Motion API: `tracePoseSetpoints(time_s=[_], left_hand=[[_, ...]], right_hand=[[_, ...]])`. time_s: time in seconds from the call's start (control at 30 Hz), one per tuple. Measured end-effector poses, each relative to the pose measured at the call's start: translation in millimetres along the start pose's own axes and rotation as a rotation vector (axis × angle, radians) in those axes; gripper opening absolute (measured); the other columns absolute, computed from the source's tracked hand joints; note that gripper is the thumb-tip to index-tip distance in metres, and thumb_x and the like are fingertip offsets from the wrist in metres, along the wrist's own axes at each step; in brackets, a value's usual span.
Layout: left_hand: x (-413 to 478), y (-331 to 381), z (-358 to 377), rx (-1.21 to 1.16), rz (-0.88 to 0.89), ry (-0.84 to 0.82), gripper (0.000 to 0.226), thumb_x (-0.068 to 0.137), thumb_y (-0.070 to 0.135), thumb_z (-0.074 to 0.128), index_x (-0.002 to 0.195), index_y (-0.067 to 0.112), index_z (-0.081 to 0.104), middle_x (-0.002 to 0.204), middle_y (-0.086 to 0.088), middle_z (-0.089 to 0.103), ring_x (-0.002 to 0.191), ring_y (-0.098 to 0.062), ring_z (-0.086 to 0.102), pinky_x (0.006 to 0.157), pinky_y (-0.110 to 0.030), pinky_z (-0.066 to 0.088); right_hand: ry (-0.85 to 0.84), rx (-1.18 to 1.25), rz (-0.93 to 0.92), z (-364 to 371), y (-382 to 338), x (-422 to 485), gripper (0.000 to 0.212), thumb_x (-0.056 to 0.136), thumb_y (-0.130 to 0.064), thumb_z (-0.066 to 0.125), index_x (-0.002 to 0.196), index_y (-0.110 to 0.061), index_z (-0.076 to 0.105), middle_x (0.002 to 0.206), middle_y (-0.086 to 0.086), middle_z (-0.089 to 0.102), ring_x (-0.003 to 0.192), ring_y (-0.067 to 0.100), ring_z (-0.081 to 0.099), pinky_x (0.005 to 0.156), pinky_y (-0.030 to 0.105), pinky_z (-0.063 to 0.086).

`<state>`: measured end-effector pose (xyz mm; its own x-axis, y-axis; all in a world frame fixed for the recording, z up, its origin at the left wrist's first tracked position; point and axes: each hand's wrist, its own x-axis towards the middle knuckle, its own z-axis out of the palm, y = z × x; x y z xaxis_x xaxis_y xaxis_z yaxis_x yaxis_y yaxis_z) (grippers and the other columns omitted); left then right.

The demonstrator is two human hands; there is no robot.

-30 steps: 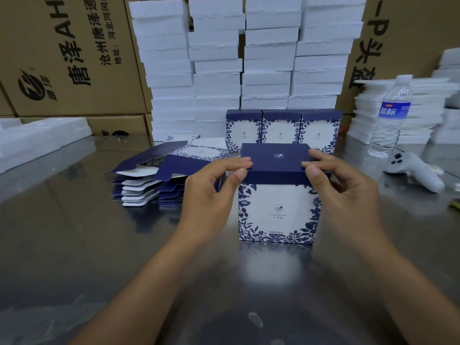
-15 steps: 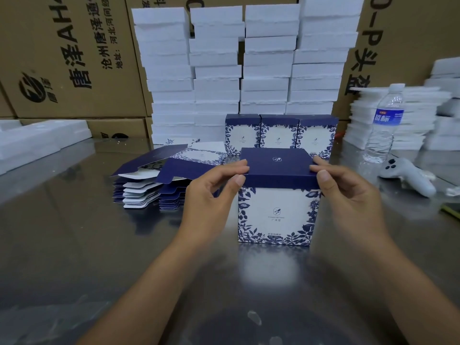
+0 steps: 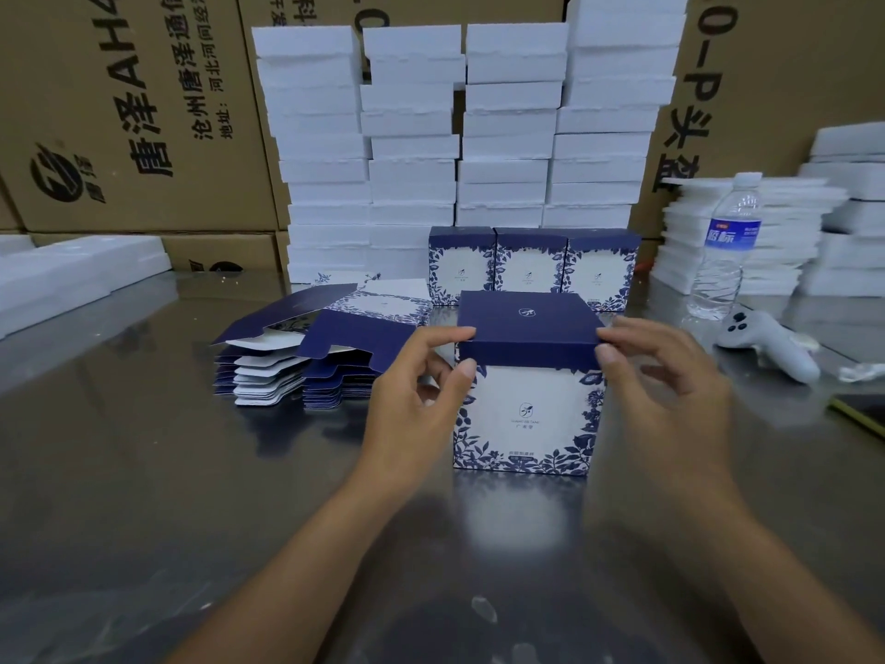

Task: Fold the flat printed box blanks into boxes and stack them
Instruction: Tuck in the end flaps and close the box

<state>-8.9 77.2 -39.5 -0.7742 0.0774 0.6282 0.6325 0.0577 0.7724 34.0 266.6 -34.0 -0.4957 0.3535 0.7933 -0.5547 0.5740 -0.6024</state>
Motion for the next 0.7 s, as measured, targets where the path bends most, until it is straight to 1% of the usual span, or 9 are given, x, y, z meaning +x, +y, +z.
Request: tracePoseSetpoints(time_s=[0.1, 0.17, 0.27, 0.33, 0.4, 0.47, 0.53, 0.6, 0.7], left_hand=[[-0.1, 0.8, 6.4, 0.0, 0.002, 0.027, 0.033, 0.09, 0.012, 0.061, 0.098, 0.044, 0.06, 0.054, 0.015, 0.047, 0.058, -0.001, 0.049, 0.069, -0.024, 0.046], [-0.8, 1.6, 11.4, -0.006, 0.008, 0.031, 0.033, 0.09, 0.011, 0.061, 0.098, 0.043, 0.059, 0.051, 0.013, 0.044, 0.054, -0.002, 0.046, 0.066, -0.021, 0.043], [-2.5, 4.2, 19.3, -0.031, 0.015, 0.012, 0.033, 0.09, 0.01, 0.06, 0.101, 0.04, 0.058, 0.05, 0.009, 0.042, 0.051, -0.003, 0.041, 0.063, -0.02, 0.042], [-2.8, 5.3, 24.7, -0.049, 0.026, -0.009, 0.036, 0.09, 0.008, 0.06, 0.102, 0.041, 0.057, 0.05, 0.008, 0.042, 0.052, -0.004, 0.043, 0.064, -0.019, 0.044], [-2.1, 5.8, 29.1, -0.076, 0.027, -0.054, 0.038, 0.091, 0.006, 0.058, 0.105, 0.041, 0.057, 0.051, 0.007, 0.041, 0.053, -0.007, 0.044, 0.063, -0.02, 0.043], [0.2, 4.1, 30.4, -0.127, -0.009, -0.113, 0.041, 0.092, 0.005, 0.055, 0.109, 0.042, 0.057, 0.05, 0.005, 0.039, 0.052, -0.01, 0.041, 0.058, -0.02, 0.042], [3.1, -0.9, 28.6, -0.187, -0.047, -0.158, 0.047, 0.093, 0.004, 0.053, 0.114, 0.046, 0.057, 0.052, -0.006, 0.038, 0.054, -0.013, 0.041, 0.059, -0.016, 0.041], [5.6, -6.6, 27.3, -0.217, -0.066, -0.181, 0.052, 0.094, 0.003, 0.053, 0.121, 0.047, 0.053, 0.057, -0.015, 0.04, 0.06, -0.015, 0.044, 0.068, -0.012, 0.042], [9.0, -16.5, 27.0, -0.281, -0.152, -0.136, 0.053, 0.093, 0.001, 0.052, 0.128, 0.041, 0.045, 0.063, -0.004, 0.053, 0.068, -0.011, 0.053, 0.076, -0.015, 0.046]], right_hand=[[-0.099, -0.237, -0.091, 6.9, -7.5, -11.1, 0.044, 0.074, -0.029, 0.076, 0.115, -0.028, 0.062, 0.132, -0.002, 0.05, 0.121, 0.005, 0.043, 0.103, 0.012, 0.029], [-0.165, -0.402, -0.067, 16.0, -11.2, -18.6, 0.073, 0.063, -0.033, 0.085, 0.129, -0.025, 0.054, 0.152, -0.002, 0.023, 0.137, 0.015, 0.023, 0.112, 0.024, 0.02], [-0.17, -0.546, 0.028, 28.2, -16.0, -24.7, 0.11, 0.052, -0.043, 0.088, 0.145, -0.031, 0.031, 0.15, -0.006, -0.023, 0.145, 0.019, -0.007, 0.114, 0.044, 0.011], [-0.203, -0.519, 0.114, 33.6, -15.0, -27.1, 0.125, 0.051, -0.046, 0.088, 0.147, -0.042, 0.007, 0.146, -0.007, -0.035, 0.142, 0.015, -0.021, 0.114, 0.047, 0.01], [-0.238, -0.416, 0.209, 38.6, -11.2, -27.6, 0.129, 0.055, -0.046, 0.087, 0.134, -0.057, -0.015, 0.149, -0.005, -0.035, 0.143, 0.012, -0.02, 0.112, 0.048, 0.018], [-0.24, -0.336, 0.247, 42.8, -5.6, -24.5, 0.127, 0.057, -0.048, 0.083, 0.125, -0.064, -0.023, 0.153, -0.005, -0.026, 0.145, 0.013, -0.008, 0.111, 0.046, 0.026], [-0.231, -0.298, 0.233, 46.3, 1.3, -19.7, 0.122, 0.055, -0.057, 0.076, 0.123, -0.067, -0.025, 0.154, -0.01, -0.018, 0.144, 0.013, 0.001, 0.11, 0.045, 0.029], [-0.228, -0.3, 0.206, 49.5, 10.1, -15.2, 0.116, 0.051, -0.066, 0.067, 0.124, -0.068, -0.022, 0.151, -0.015, -0.008, 0.142, 0.015, 0.007, 0.106, 0.045, 0.033], [-0.242, -0.344, 0.157, 54.6, 24.3, -2.0, 0.119, 0.047, -0.067, 0.069, 0.13, -0.064, -0.017, 0.149, -0.008, -0.001, 0.141, 0.024, 0.015, 0.101, 0.045, 0.038]])
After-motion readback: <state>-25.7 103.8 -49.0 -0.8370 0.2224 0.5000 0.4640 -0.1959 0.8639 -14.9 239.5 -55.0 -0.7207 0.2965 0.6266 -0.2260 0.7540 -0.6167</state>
